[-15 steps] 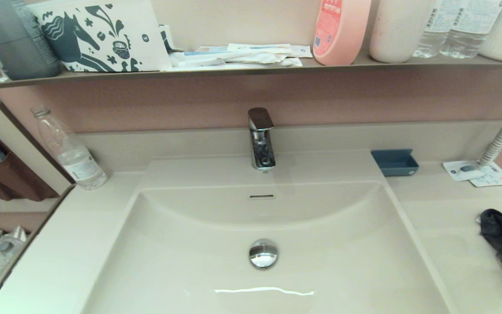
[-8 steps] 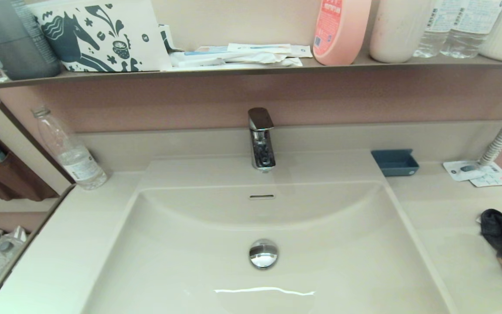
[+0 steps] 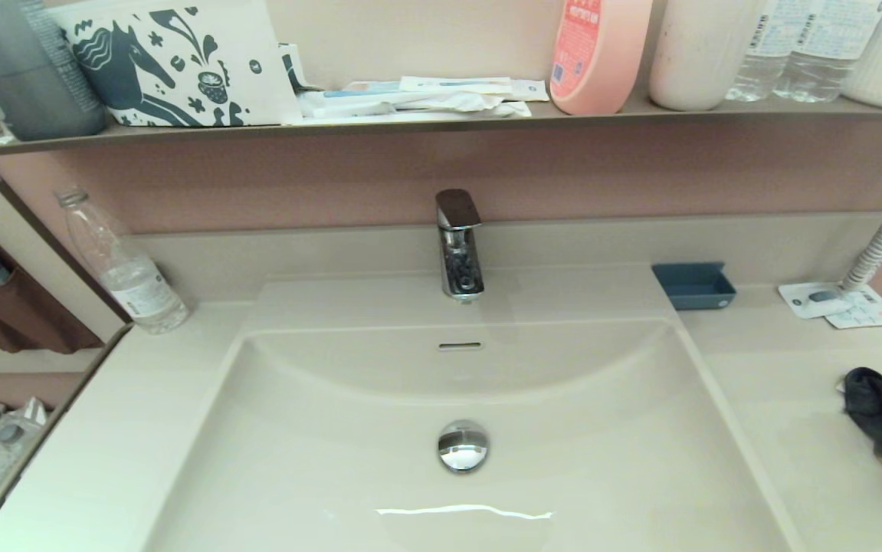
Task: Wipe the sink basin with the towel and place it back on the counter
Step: Pick up the cloth
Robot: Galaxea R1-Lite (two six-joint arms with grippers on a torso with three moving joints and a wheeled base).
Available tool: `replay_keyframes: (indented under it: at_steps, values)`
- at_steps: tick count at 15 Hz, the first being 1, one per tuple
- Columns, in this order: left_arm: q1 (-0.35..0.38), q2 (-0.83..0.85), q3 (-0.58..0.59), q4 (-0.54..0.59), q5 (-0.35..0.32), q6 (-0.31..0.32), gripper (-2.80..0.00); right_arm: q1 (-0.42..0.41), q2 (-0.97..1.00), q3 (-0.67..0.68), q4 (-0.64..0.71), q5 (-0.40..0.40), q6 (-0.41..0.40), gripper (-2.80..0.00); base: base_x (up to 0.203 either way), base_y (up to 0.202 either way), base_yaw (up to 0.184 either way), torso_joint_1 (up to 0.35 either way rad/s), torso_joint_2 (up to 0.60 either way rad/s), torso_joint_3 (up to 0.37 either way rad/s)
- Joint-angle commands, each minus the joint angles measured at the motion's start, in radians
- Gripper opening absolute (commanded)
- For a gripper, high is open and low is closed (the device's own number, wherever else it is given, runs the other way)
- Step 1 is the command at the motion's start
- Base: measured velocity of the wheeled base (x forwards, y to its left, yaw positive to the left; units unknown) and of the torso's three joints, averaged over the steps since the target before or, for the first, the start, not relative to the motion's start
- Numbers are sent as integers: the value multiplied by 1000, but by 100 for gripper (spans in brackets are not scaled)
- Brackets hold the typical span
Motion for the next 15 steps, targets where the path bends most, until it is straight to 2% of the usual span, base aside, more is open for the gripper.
replay_keyframes:
  at_steps: [1,9,11,15]
  values:
    - [0,2,0,-1,-1,-1,-280,-6,-4,0,2,0,-6,-280,0,0,0,0,0,0]
    - [0,2,0,-1,-1,0,-280,-54,-139,-19,46,7,-25,-280,0,0,0,0,0,0]
    - [0,2,0,-1,-1,0,-280,-60,-208,-73,131,72,-4,-280,0,0,0,0,0,0]
    - [0,2,0,0,-1,0,-280,-63,-348,-231,363,222,98,-280,0,0,0,0,0,0]
